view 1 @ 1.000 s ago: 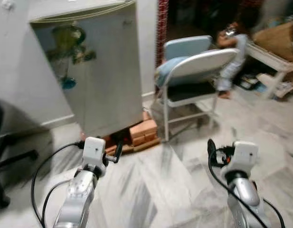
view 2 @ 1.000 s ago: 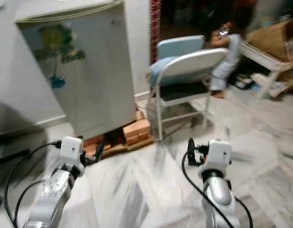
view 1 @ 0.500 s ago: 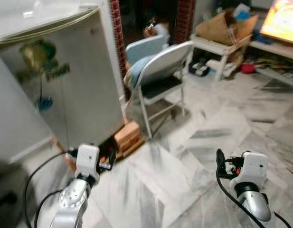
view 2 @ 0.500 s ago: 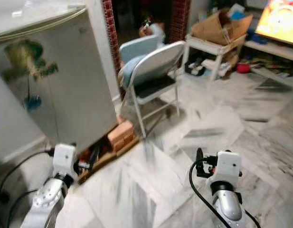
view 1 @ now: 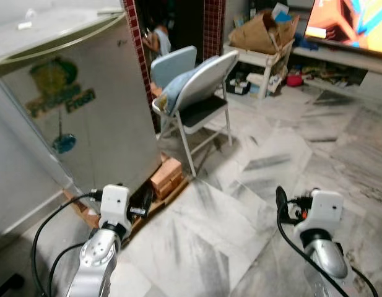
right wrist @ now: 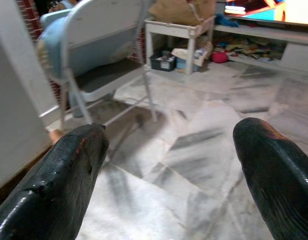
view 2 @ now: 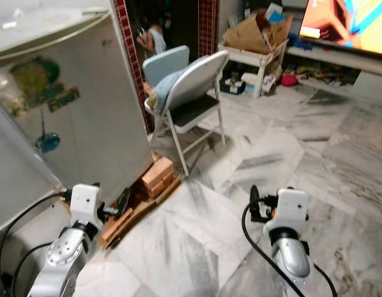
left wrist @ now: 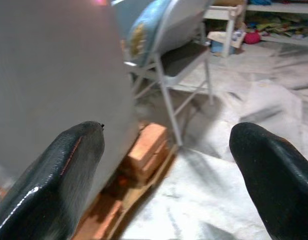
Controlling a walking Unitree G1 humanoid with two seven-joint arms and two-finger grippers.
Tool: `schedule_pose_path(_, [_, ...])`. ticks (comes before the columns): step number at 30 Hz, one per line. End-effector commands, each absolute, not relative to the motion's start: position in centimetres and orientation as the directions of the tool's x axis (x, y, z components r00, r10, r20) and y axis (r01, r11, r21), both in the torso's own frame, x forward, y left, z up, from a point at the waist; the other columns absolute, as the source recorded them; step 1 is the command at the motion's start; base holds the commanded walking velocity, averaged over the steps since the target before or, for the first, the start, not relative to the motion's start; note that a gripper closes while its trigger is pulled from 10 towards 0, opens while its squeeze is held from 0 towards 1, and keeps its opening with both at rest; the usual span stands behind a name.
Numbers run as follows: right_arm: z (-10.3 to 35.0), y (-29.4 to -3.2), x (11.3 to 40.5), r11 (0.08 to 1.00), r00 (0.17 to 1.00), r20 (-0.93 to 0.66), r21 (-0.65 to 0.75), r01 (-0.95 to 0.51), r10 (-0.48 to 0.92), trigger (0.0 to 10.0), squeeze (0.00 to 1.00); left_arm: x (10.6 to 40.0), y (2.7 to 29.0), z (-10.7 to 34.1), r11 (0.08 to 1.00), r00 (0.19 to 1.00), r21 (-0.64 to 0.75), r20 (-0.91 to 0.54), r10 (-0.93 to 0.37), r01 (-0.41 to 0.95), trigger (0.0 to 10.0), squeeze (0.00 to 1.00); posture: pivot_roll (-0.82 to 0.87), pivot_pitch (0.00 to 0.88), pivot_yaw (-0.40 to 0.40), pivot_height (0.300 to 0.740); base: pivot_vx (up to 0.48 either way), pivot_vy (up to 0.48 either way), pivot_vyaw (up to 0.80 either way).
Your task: Restocking fridge
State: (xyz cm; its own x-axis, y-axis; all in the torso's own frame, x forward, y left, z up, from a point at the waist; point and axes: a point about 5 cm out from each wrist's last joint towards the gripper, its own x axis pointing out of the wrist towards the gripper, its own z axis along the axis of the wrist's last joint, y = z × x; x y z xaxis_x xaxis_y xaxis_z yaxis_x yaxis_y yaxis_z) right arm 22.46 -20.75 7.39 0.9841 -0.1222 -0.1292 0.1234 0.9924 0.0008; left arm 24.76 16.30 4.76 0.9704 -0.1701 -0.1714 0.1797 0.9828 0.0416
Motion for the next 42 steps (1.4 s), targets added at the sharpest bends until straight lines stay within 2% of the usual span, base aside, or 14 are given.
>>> schedule_pose_path(1, [7.8, -19.8, 23.0, 0.996, 0.990, -0.111, 0.016, 0.088, -0.086, 10.0, 0.00, 24.5, 17.5, 4.6, 0.987, 0.973, 0.063, -0.187, -0.133, 0.147, 10.0, 0.00, -0.04, 0.004, 0.031, 0.740, 0.000, 0.480, 0.00])
schedule_pose_path(11, [8.1, -20.3, 23.0, 0.995, 0.991, -0.093, -0.006, 0.098, -0.098, 10.0, 0.00, 23.1, 18.5, 3.9, 0.991, 0.973, 0.081, -0.212, -0.088, 0.108, 10.0, 0.00, -0.03, 0.001, 0.027, 0.740, 0.000, 0.480, 0.00])
schedule_pose_path(29, [8.6, -19.9, 23.7, 0.996, 0.994, -0.071, -0.009, 0.083, -0.084, 10.0, 0.00, 24.1, 18.1, 4.6, 0.988, 0.979, 0.093, -0.173, -0.107, 0.125, 10.0, 0.00, -0.03, 0.000, 0.026, 0.740, 0.000, 0.473, 0.00])
schedule_pose_path(36, [8.5, -19.8, 23.8, 0.997, 0.994, -0.079, 0.000, 0.082, -0.081, 10.0, 0.00, 24.1, 17.8, 4.8, 0.983, 0.978, 0.103, -0.164, -0.131, 0.149, 10.0, 0.00, -0.03, 0.000, 0.025, 0.740, 0.000, 0.000, 0.00])
schedule_pose_path(42, [8.5, -19.9, 23.9, 0.997, 0.993, -0.081, -0.008, 0.081, -0.082, 10.0, 0.00, 24.2, 17.4, 4.9, 0.981, 0.974, 0.080, -0.154, -0.164, 0.177, 10.0, 0.00, -0.03, 0.000, 0.026, 0.740, 0.203, 0.000, -0.45])
